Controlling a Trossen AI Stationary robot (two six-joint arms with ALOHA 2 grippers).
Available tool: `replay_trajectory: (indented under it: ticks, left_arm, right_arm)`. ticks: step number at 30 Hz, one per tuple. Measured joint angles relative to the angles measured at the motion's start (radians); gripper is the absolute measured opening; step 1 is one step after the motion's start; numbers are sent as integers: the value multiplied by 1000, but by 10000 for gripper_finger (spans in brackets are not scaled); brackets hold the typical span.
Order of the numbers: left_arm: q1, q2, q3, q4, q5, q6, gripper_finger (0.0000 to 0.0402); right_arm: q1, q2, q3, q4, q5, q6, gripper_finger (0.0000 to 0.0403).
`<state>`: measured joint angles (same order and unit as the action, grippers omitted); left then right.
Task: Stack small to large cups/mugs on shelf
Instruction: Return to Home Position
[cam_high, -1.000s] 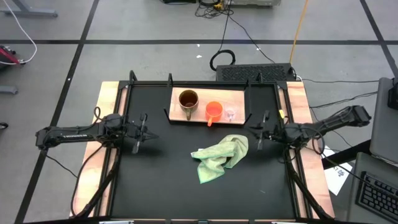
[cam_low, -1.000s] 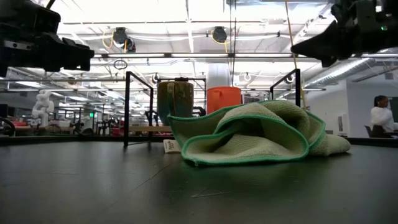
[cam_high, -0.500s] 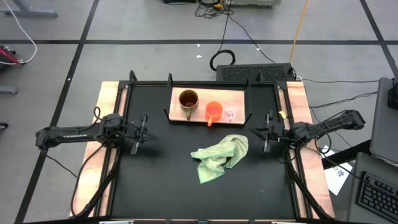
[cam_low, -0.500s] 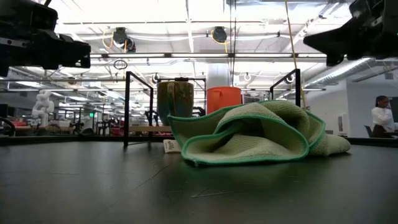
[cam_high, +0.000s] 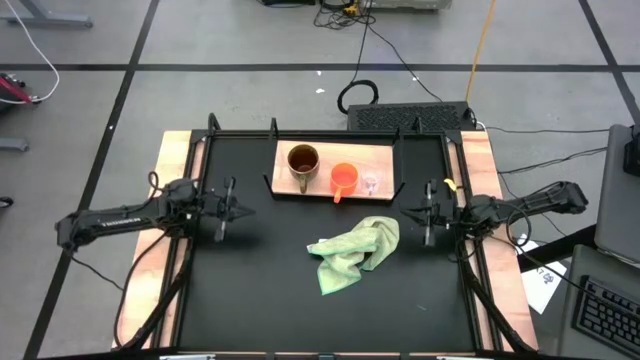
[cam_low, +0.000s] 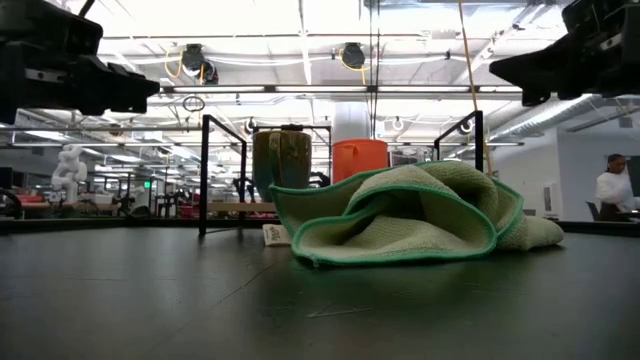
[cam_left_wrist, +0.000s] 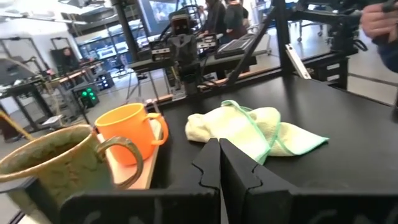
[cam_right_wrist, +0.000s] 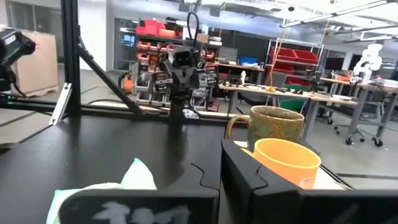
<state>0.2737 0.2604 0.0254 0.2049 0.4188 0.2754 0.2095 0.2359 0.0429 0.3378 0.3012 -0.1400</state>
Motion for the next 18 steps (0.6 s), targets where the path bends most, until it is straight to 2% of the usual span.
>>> replay_trajectory:
  ticks: [9,18]
  left_arm:
    - [28,0,0,-9,0,-101,8]
    - [28,0,0,-81,0,-128,20]
  right_arm:
    - [-7,0,-1,-2,-17,-4,0]
    - [-7,0,-1,-19,-16,-29,0]
